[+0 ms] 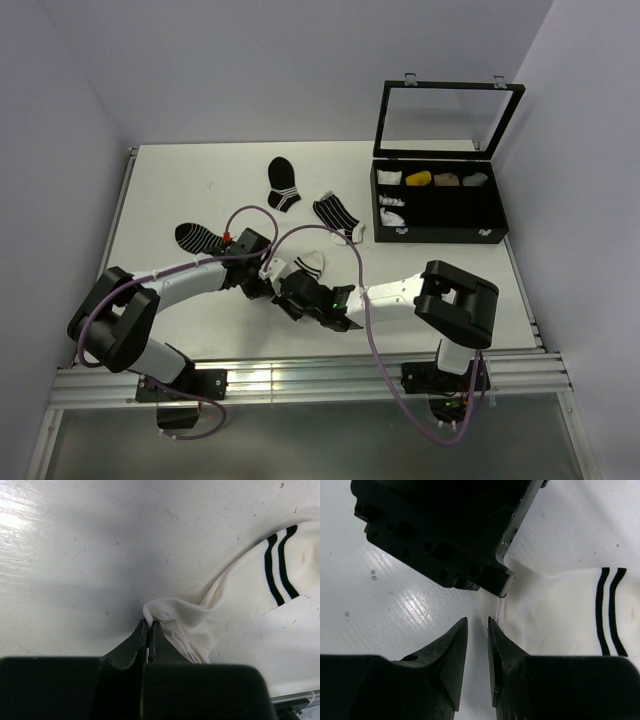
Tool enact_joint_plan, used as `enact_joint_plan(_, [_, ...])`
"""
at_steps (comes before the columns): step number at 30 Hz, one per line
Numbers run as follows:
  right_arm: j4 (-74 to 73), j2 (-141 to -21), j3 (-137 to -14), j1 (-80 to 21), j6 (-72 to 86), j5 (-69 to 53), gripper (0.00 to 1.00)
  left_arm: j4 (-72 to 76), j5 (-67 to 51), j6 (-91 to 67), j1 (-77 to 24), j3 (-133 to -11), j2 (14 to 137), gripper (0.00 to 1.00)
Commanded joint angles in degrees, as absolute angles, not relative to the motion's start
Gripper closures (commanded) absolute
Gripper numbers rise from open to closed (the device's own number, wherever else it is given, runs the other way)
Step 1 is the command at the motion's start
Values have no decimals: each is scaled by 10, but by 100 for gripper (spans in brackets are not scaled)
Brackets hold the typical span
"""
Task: Roll the socks
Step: Roll the sock at the center of the board.
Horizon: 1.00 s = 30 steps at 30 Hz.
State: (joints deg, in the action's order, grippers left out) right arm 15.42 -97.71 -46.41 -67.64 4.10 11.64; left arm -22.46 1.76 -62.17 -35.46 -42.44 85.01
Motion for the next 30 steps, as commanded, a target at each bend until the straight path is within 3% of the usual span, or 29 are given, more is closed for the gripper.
enact_joint_plan(1, [164, -993, -495, -681, 30, 130, 70, -237, 11, -612, -358, -439, 846, 100])
enact_joint_plan(14, [173, -1042, -496, -679, 33, 174, 61, -238, 5, -610, -358, -437, 839, 100])
enact_joint_plan(30, [151, -1067, -500, -671, 31, 175, 59, -249, 5, -599, -357, -440, 827, 100])
